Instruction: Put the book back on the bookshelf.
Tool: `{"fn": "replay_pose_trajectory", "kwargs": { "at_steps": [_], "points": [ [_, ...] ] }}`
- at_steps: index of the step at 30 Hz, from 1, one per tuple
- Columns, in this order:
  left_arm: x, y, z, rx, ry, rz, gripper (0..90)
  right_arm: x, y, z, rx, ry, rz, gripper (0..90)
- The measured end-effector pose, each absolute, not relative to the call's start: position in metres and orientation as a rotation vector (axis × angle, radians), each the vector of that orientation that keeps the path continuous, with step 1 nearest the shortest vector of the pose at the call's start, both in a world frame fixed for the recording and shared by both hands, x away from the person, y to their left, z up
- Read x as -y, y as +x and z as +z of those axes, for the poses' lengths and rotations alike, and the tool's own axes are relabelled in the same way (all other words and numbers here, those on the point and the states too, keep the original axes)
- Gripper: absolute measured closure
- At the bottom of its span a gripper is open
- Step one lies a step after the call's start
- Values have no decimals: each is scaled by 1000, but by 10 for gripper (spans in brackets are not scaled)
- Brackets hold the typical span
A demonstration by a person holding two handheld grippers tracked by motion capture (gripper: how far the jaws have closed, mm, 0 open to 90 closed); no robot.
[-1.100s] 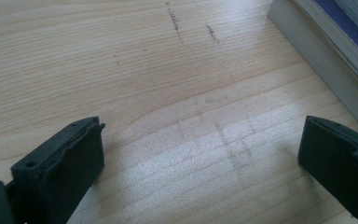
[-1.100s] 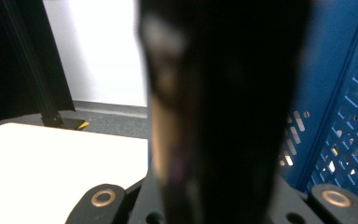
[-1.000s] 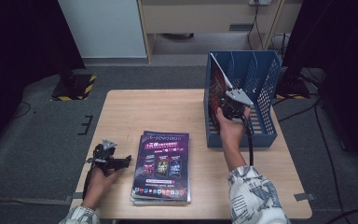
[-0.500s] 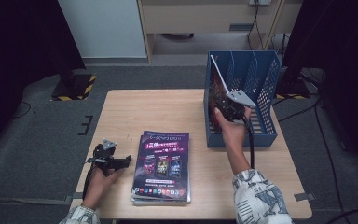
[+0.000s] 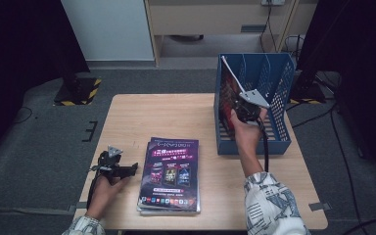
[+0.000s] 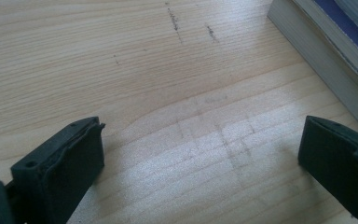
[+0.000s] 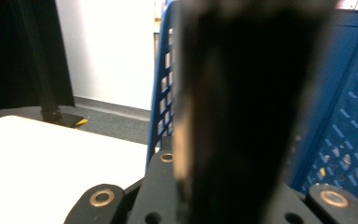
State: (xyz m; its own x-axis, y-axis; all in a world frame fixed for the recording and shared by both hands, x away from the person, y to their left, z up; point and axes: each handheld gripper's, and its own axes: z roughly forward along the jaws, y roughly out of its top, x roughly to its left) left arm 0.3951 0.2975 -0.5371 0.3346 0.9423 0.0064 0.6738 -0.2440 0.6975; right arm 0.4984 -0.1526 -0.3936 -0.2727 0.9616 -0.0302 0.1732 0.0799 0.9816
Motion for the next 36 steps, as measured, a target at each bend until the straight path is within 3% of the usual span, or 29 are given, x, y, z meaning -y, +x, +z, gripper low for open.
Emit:
{"fn": "replay_pose_trajectory", "kwargs": {
  "at_steps": [27,32,36],
  "points": [
    [-297,395,-537,-1407,2007,578,0,115,509,-402,-1541,1151,1141,856],
    [-297,395,-537,-1407,2006,578,0,113,507,-402,-1542,1160,1162,799],
    [-297,395,-537,-1406,2007,577,0,111,505,-402,-1540,1157,1194,687]
  ]
}}
